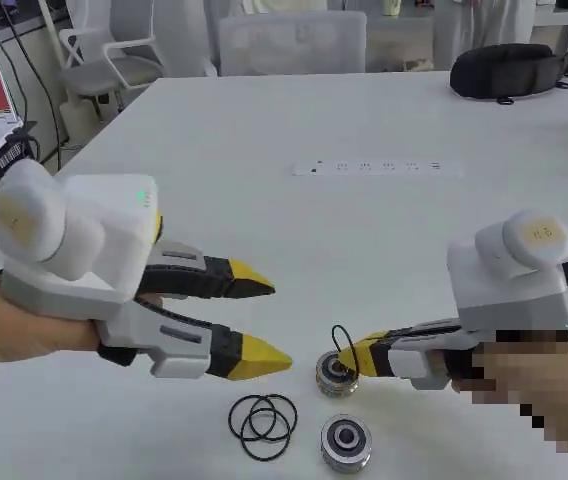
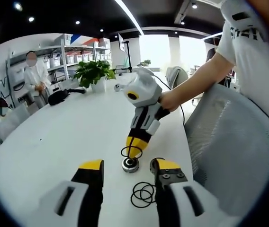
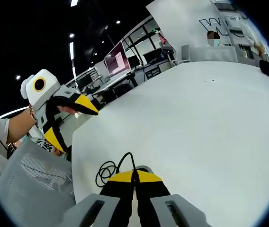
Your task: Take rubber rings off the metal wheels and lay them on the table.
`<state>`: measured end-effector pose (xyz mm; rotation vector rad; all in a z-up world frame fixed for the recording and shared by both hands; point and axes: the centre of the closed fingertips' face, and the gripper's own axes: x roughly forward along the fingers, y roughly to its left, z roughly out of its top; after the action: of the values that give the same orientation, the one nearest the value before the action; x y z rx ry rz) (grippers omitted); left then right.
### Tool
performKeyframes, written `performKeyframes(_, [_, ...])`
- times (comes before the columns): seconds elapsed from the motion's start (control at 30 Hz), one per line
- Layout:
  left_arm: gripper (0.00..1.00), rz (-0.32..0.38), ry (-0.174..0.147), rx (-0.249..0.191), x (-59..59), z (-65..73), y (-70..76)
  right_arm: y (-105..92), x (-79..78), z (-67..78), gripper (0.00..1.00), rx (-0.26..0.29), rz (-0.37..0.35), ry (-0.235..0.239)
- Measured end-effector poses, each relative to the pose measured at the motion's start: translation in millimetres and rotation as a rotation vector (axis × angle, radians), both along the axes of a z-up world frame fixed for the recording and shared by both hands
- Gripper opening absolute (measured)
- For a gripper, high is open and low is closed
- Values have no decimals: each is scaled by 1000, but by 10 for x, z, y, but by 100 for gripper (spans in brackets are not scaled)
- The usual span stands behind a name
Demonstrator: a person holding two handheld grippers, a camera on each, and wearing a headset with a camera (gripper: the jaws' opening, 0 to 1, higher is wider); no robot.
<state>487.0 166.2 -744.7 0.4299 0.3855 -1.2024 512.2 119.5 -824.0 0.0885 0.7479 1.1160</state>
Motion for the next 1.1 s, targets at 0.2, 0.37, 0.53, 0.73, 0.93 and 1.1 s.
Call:
performKeyframes(0.2, [43,14,-20,26,-77,34,174,10,-2,13,0,5,4,2])
performKeyframes(0.37, [50,33,-21,36,-171,38,298,28,-2,44,0,15,8,-1])
performKeyframes(0.53, [55,68,-23,25,-244,73,423,61,-10,89,0,24,14,-6])
performKeyframes(0.73, [60,140,-25,0,-294,103,598,117,-40,135,0,30,30,-13])
performKeyframes(0.93, [64,204,-13,-31,-378,106,726,164,-85,151,0,30,51,-22])
performKeyframes(1.1, [68,248,-1,-60,-476,100,800,191,-107,158,0,26,63,-30])
